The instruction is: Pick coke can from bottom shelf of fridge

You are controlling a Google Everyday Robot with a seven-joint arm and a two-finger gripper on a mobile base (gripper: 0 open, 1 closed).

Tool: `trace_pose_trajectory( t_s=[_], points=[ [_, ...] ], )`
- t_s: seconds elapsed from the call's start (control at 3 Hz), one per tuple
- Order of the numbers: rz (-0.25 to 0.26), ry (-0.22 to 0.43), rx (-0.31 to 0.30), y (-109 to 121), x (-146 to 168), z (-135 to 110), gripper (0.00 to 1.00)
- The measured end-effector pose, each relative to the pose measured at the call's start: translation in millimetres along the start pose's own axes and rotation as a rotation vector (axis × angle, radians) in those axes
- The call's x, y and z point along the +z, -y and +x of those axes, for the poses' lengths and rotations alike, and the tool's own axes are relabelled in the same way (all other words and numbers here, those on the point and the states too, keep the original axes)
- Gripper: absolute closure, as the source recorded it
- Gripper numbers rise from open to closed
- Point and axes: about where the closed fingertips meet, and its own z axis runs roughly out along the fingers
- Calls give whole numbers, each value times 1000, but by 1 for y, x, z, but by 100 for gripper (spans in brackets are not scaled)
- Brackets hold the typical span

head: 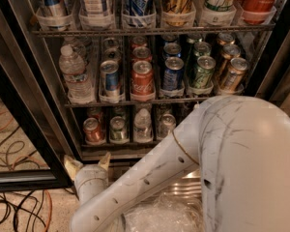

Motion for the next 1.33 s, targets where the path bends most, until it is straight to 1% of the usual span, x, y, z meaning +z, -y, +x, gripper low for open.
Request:
trace_pose_trajectory(
  t_s=[0.33,0.67,1.0,1.33],
  points=[
    [33,31,-2,1,-8,-1,23],
    [25,33,0,-4,1,5,21],
    [17,41,3,-9,23,10,22],
    [40,64,6,-4,39,11,27]
  ],
)
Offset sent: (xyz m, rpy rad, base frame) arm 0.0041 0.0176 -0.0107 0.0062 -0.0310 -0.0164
